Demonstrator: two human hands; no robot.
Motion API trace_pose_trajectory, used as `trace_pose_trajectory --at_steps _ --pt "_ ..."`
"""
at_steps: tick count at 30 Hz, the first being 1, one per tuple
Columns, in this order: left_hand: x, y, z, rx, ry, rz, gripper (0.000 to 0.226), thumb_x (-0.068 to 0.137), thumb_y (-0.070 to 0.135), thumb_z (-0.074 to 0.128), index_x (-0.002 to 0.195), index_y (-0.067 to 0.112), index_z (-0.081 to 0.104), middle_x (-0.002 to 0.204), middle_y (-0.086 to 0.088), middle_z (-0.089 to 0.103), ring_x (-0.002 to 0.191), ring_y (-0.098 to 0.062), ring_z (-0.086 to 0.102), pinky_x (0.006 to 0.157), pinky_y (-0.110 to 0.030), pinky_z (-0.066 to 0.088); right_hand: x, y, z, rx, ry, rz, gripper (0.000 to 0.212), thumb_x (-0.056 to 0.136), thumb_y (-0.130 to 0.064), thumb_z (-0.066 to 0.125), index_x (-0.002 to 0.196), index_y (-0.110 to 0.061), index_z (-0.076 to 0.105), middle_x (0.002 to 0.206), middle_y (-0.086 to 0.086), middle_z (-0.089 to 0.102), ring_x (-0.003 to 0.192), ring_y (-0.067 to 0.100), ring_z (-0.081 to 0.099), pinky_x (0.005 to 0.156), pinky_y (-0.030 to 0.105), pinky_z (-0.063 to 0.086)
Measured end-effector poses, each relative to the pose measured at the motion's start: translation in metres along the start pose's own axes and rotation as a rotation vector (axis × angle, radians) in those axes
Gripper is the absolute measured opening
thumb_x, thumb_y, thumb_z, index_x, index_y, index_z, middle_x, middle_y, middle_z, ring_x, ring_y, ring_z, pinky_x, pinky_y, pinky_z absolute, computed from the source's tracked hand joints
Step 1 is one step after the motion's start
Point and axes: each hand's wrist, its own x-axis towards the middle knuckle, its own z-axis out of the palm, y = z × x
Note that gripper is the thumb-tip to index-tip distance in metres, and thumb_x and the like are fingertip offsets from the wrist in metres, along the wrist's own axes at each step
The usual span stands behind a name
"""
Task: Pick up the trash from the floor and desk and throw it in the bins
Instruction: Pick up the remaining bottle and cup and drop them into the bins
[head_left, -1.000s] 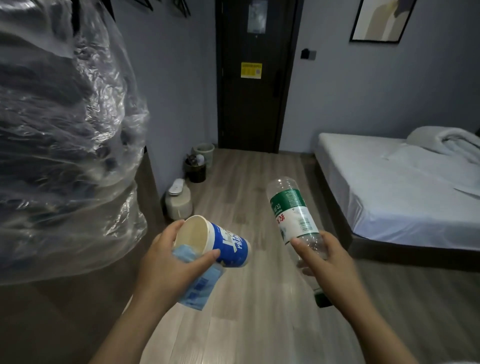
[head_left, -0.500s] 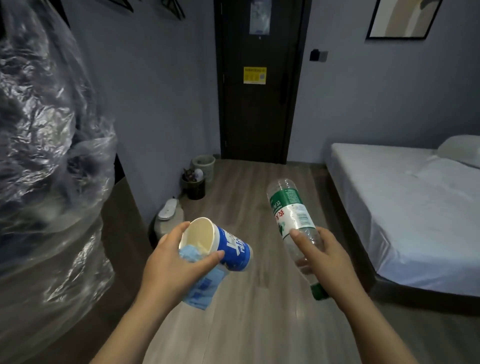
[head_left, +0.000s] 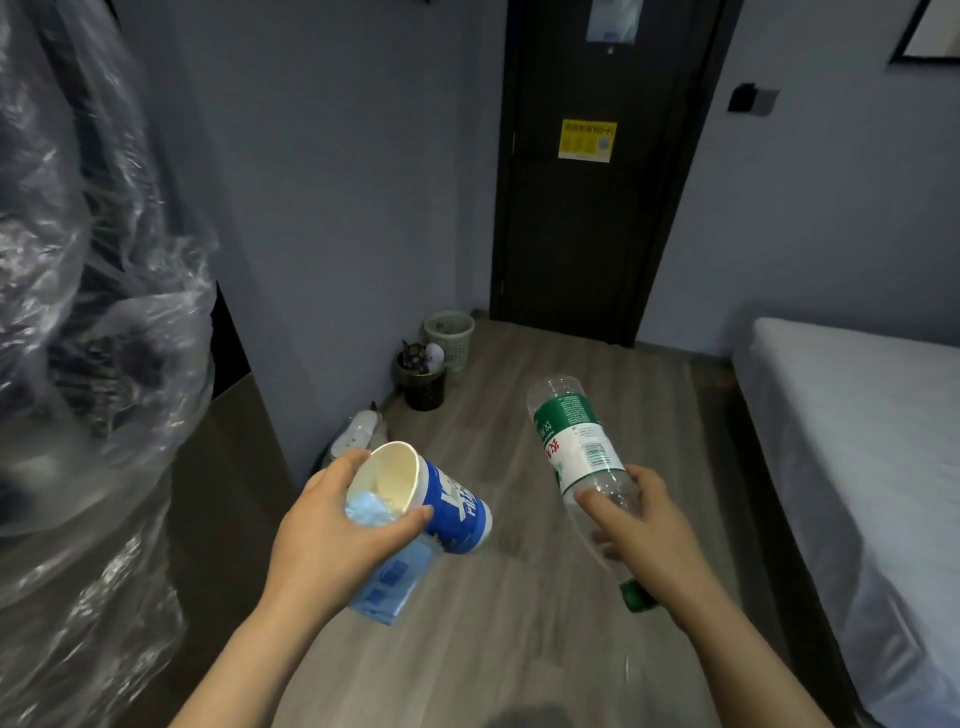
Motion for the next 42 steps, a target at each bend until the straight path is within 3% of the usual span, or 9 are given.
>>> trace_pose_trajectory --at_steps 2,6,14,20,24,28,34,42 --pt "0.043 -0.01 0.008 -0.014 0.009 -0.019 0.082 0.049 0.072 0.069 0.122 0.041 0.048 0.116 0.015 0.055 0.097 -0.007 0.056 0.068 -0.024 0.045 0.043 -0.008 0.018 -0.007 -0.002 0.018 0.064 0.062 -0.055 0.068 0.118 -0.038 0.042 0.103 -0.006 0.064 0.083 0.019 0.069 0.075 0.042 0.059" --pt "0.129 -0.023 0.015 0.022 -0.003 -0.058 0.087 0.049 0.072 0.068 0.127 0.04 0.046 0.124 0.014 0.054 0.105 -0.009 0.054 0.077 -0.029 0.045 0.118 -0.03 0.052 -0.048 -0.02 0.068 0.063 0.071 -0.047 0.071 0.124 -0.034 0.039 0.111 0.0 0.063 0.089 0.021 0.068 0.08 0.042 0.057" --pt "0.277 -0.027 0.056 0.065 -0.039 -0.067 0.079 0.056 0.063 0.074 0.127 0.041 0.045 0.118 0.014 0.052 0.096 -0.006 0.049 0.073 -0.026 0.041 0.255 -0.058 0.086 -0.034 -0.029 0.097 0.044 0.074 -0.042 0.074 0.107 -0.035 0.045 0.104 -0.004 0.064 0.091 0.021 0.067 0.084 0.045 0.056" --pt "0.379 -0.026 0.111 0.106 -0.043 -0.103 0.08 0.055 0.062 0.075 0.126 0.04 0.045 0.117 0.013 0.053 0.095 -0.011 0.053 0.071 -0.028 0.042 0.38 -0.062 0.098 0.002 -0.061 0.091 0.046 0.073 -0.048 0.075 0.11 -0.027 0.055 0.101 -0.004 0.067 0.088 0.02 0.069 0.082 0.044 0.056" --pt "0.443 -0.012 0.144 0.105 -0.041 -0.145 0.078 0.056 0.058 0.077 0.125 0.04 0.044 0.109 0.014 0.051 0.091 -0.009 0.051 0.066 -0.022 0.038 0.473 -0.072 0.097 0.001 -0.088 0.128 0.044 0.073 -0.049 0.075 0.105 -0.024 0.059 0.099 0.001 0.068 0.088 0.025 0.068 0.084 0.048 0.055" --pt "0.509 0.002 0.168 0.091 -0.008 -0.182 0.078 0.059 0.05 0.081 0.127 0.035 0.045 0.115 0.009 0.053 0.095 -0.011 0.053 0.075 -0.027 0.041 0.557 -0.089 0.097 0.063 -0.144 0.116 0.037 0.075 -0.043 0.077 0.101 -0.02 0.063 0.094 0.006 0.071 0.082 0.026 0.067 0.08 0.049 0.056" --pt "0.593 -0.009 0.202 0.077 -0.023 -0.27 0.077 0.06 0.047 0.081 0.127 0.033 0.046 0.117 0.004 0.057 0.102 -0.017 0.058 0.088 -0.038 0.05 0.654 -0.102 0.116 -0.003 -0.251 0.121 0.03 0.078 -0.037 0.074 0.097 -0.016 0.063 0.083 0.011 0.068 0.063 0.022 0.06 0.058 0.036 0.05" --pt "0.735 -0.049 0.238 0.096 0.01 -0.306 0.08 0.059 0.048 0.082 0.128 0.029 0.046 0.112 0.004 0.053 0.093 -0.015 0.053 0.078 -0.029 0.044 0.786 -0.13 0.174 -0.068 -0.262 0.172 0.042 0.079 -0.031 0.074 0.111 -0.015 0.054 0.087 0.013 0.066 0.058 0.024 0.061 0.054 0.033 0.05"
